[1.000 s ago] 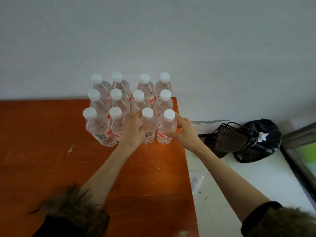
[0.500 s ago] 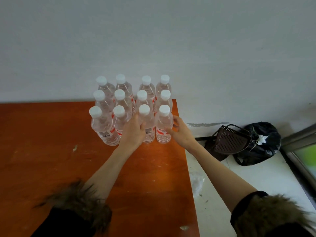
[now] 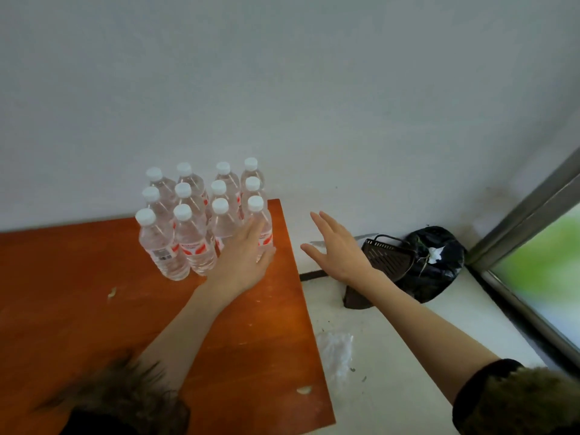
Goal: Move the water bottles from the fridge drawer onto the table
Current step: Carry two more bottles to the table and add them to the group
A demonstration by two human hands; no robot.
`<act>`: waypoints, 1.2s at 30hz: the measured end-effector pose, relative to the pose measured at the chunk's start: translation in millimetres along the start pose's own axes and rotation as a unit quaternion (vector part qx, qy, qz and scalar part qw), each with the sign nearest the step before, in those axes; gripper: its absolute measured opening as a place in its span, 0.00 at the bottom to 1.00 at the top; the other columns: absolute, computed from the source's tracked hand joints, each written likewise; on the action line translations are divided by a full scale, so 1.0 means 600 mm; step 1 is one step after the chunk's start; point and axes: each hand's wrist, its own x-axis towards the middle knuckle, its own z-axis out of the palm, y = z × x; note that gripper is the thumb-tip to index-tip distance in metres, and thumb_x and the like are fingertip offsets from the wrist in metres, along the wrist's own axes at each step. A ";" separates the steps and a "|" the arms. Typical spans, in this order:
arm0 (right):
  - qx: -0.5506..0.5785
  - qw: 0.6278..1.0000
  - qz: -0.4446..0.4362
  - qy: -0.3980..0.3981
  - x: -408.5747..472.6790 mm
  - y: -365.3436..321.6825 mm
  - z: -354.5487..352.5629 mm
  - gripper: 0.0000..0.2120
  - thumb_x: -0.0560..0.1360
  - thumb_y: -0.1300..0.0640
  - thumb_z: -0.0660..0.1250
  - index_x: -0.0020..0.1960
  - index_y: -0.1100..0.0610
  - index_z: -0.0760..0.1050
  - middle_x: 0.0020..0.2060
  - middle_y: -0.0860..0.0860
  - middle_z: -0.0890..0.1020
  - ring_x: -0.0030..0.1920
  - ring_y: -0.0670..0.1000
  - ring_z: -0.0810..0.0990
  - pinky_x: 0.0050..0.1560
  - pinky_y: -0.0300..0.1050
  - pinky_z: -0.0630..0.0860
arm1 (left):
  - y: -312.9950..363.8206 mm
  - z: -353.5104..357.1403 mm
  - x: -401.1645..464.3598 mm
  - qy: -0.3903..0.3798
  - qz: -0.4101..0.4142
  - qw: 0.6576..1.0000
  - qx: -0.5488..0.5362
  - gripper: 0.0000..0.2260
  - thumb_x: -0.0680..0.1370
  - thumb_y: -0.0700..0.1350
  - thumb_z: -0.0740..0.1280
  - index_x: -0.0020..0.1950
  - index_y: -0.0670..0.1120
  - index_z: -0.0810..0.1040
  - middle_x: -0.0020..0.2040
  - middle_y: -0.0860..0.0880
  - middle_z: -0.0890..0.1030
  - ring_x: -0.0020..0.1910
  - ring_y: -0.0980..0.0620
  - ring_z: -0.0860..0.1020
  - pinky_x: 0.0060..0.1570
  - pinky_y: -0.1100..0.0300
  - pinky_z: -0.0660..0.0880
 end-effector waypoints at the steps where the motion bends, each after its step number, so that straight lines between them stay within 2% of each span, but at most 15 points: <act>1: -0.029 0.999 -0.001 0.016 -0.018 0.008 -0.019 0.33 0.77 0.41 0.57 0.76 0.51 0.48 0.76 0.52 0.52 0.76 0.54 0.52 0.74 0.58 0.54 | 0.017 -0.003 0.001 -0.005 0.015 0.999 0.039 0.28 0.79 0.54 0.57 0.76 0.52 0.49 0.77 0.50 0.50 0.76 0.49 0.51 0.72 0.45 0.56; 3: -0.081 0.996 0.005 0.045 -0.056 0.024 -0.059 0.34 0.77 0.40 0.56 0.76 0.50 0.46 0.76 0.51 0.50 0.76 0.54 0.49 0.74 0.60 0.51 | 0.056 -0.009 0.005 -0.013 0.056 0.992 0.110 0.29 0.79 0.56 0.55 0.76 0.53 0.45 0.77 0.50 0.44 0.76 0.48 0.43 0.74 0.45 0.48; 5: -0.134 0.988 0.023 0.071 -0.097 0.037 -0.101 0.35 0.77 0.39 0.55 0.76 0.49 0.44 0.77 0.51 0.47 0.76 0.54 0.46 0.73 0.61 0.49 | 0.099 -0.014 0.010 -0.007 0.115 0.981 0.154 0.30 0.79 0.59 0.54 0.76 0.54 0.44 0.77 0.50 0.41 0.76 0.47 0.40 0.72 0.46 0.44; 11: -0.252 0.948 0.119 0.155 -0.243 0.060 -0.210 0.38 0.74 0.34 0.54 0.76 0.46 0.40 0.76 0.50 0.42 0.76 0.55 0.42 0.72 0.62 0.43 | 0.242 -0.030 0.007 0.019 0.273 0.944 0.182 0.33 0.77 0.62 0.52 0.75 0.55 0.38 0.77 0.49 0.37 0.75 0.47 0.36 0.72 0.44 0.38; 15: -0.277 0.916 0.217 0.190 -0.373 0.055 -0.240 0.39 0.74 0.33 0.54 0.75 0.45 0.39 0.76 0.50 0.40 0.76 0.55 0.40 0.73 0.63 0.43 | 0.320 -0.017 -0.040 0.030 0.389 0.907 0.156 0.35 0.73 0.68 0.45 0.75 0.55 0.39 0.77 0.48 0.41 0.75 0.46 0.38 0.71 0.42 0.39; 19: -0.270 0.883 0.319 0.213 -0.522 0.034 -0.228 0.39 0.73 0.32 0.53 0.75 0.44 0.39 0.76 0.50 0.40 0.76 0.55 0.40 0.72 0.63 0.42 | 0.385 0.015 -0.132 -0.007 0.468 0.875 0.125 0.37 0.69 0.69 0.39 0.75 0.55 0.40 0.77 0.48 0.43 0.76 0.47 0.39 0.72 0.42 0.40; 25: -0.273 0.822 0.447 0.224 -0.754 -0.002 -0.203 0.40 0.72 0.31 0.53 0.75 0.44 0.39 0.76 0.51 0.41 0.76 0.55 0.41 0.72 0.63 0.46 | 0.473 0.094 -0.302 -0.066 0.548 0.831 0.068 0.36 0.70 0.69 0.39 0.75 0.55 0.40 0.78 0.48 0.45 0.76 0.47 0.42 0.72 0.41 0.42; 30: -0.274 0.764 0.535 0.232 -0.947 -0.020 -0.185 0.41 0.72 0.31 0.55 0.75 0.44 0.39 0.76 0.51 0.42 0.76 0.55 0.42 0.71 0.65 0.41 | 0.558 0.149 -0.449 -0.108 0.626 0.771 0.053 0.36 0.69 0.69 0.37 0.75 0.57 0.39 0.77 0.50 0.41 0.75 0.48 0.38 0.71 0.43 0.39; 36: -0.278 0.702 0.608 0.247 -1.175 -0.019 -0.200 0.40 0.72 0.31 0.54 0.75 0.43 0.38 0.76 0.51 0.40 0.76 0.54 0.40 0.71 0.64 0.40 | 0.712 0.202 -0.612 -0.115 0.688 0.716 0.024 0.37 0.69 0.69 0.38 0.76 0.55 0.44 0.78 0.48 0.44 0.76 0.46 0.40 0.72 0.40 0.42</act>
